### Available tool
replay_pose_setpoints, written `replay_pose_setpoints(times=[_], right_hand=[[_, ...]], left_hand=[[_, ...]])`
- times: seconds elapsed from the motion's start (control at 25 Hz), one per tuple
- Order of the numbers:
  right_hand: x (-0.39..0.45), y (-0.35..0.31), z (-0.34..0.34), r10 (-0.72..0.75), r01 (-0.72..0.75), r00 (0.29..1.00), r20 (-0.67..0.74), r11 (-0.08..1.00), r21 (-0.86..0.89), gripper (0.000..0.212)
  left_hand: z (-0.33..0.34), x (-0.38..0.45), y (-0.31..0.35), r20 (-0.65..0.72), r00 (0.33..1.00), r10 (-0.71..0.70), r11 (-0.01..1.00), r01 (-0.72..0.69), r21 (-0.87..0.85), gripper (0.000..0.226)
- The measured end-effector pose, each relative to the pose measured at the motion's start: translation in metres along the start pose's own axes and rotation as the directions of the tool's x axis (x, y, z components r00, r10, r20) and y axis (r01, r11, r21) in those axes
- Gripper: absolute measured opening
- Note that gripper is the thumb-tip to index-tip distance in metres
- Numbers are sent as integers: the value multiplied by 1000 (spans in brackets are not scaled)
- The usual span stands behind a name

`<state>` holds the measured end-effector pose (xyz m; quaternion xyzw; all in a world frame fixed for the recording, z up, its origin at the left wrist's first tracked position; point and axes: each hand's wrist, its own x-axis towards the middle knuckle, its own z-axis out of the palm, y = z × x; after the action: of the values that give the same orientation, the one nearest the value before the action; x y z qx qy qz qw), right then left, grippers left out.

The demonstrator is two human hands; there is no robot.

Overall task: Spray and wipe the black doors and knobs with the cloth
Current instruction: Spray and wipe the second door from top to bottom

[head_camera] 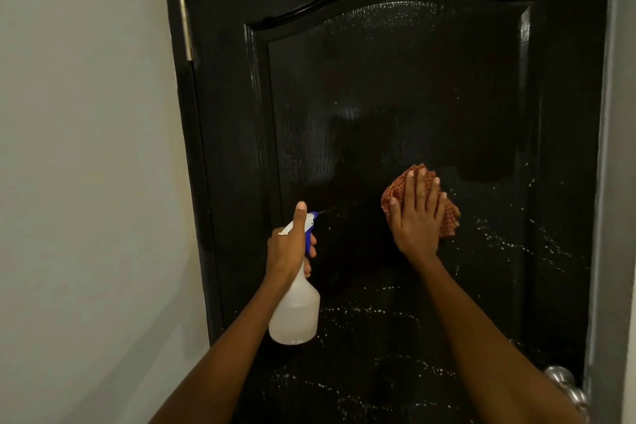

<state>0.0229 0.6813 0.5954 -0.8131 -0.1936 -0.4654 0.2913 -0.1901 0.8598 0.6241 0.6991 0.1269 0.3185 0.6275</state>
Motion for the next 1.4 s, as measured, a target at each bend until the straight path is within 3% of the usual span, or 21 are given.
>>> replay_pose_setpoints(times=[0.12,0.2,0.36,0.44,0.6,0.8,1.04,1.16,1.28,1.36,1.4], right_hand=[[-52,7,21,-113,116,992,62,992,-42,73],[-84,7,37,-259,271,959,117,957,-99,75],[-114,-21,68,-546,589,799,250,794,-151,72],[-112,-36,75,-599,645,758,257,748,-160,71],[-110,-47,71,-601,641,761,245,753,-146,70],[-83,-50,57,-435,453,886,161,885,-103,71],[-20,-42,28,-562,577,816,139,807,-126,70],[24,-42,8,-520,521,853,50,842,-137,71],[73,-22,-20,-314,302,945,-87,944,-130,72],[89,-4,-28,6,-14,981,-193,999,-37,72],[90,-1,-29,202,-195,951,-233,979,53,72]], left_hand=[[3,7,15,36,999,17,1000,-17,-4,75],[6,14,29,68,996,53,998,-56,38,78],[16,22,53,121,986,115,992,-121,45,77],[21,24,55,119,984,132,986,-142,83,76],[28,26,57,123,981,149,982,-161,96,76],[17,32,54,81,986,144,983,-152,103,79],[0,30,54,83,983,161,978,-170,117,77],[-12,34,62,89,977,194,975,-202,92,81],[-17,34,62,86,977,198,976,-204,81,81],[-21,31,59,91,975,205,974,-212,84,80],[-24,29,59,91,974,209,973,-217,82,79]])
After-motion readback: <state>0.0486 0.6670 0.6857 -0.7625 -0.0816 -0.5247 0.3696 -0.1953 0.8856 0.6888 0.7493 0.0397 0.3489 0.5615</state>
